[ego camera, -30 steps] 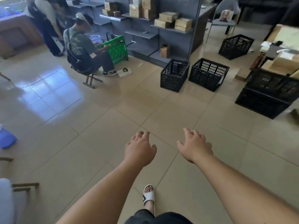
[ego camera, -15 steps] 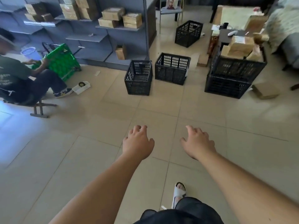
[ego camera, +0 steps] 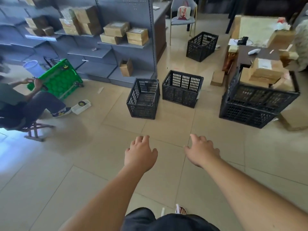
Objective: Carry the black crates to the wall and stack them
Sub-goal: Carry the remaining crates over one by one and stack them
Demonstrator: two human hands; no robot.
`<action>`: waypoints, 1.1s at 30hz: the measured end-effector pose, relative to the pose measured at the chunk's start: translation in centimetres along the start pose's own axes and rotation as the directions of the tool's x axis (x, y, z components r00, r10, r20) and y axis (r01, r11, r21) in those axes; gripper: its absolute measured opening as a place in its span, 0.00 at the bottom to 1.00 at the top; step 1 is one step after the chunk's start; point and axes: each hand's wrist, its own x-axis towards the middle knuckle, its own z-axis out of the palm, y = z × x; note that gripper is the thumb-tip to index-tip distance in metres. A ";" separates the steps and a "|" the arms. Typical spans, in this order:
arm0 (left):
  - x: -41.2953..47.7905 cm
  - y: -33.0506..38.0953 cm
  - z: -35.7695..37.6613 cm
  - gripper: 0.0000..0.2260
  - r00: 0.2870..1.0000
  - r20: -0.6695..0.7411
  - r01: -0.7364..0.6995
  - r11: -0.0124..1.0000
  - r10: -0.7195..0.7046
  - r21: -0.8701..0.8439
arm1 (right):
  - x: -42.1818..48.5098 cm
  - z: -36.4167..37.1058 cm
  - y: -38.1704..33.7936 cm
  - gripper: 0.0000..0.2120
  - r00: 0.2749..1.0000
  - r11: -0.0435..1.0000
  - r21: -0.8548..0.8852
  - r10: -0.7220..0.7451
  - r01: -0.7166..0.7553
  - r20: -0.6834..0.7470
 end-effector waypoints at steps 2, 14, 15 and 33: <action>3.4 0.2 -1.2 0.27 1.000 -0.006 0.011 1.000 -0.011 -0.009 | 3.6 -2.0 -1.8 0.29 1.000 0.999 -0.020 -0.026 0.026 0.000; 29.6 -2.7 -9.8 0.26 1.000 -0.003 0.017 1.000 -0.017 0.001 | 25.0 -10.0 -13.5 0.29 1.000 0.999 -0.046 0.008 -0.009 -0.011; 31.6 -2.7 -10.7 0.26 1.000 -0.002 0.006 1.000 -0.006 0.003 | 26.3 -10.6 -14.5 0.29 1.000 0.999 -0.040 0.003 -0.003 -0.017; 63.5 9.5 -18.0 0.29 1.000 0.012 -0.019 1.000 0.019 0.004 | 57.8 -26.2 -15.2 0.28 0.998 0.999 0.035 -0.005 0.008 -0.067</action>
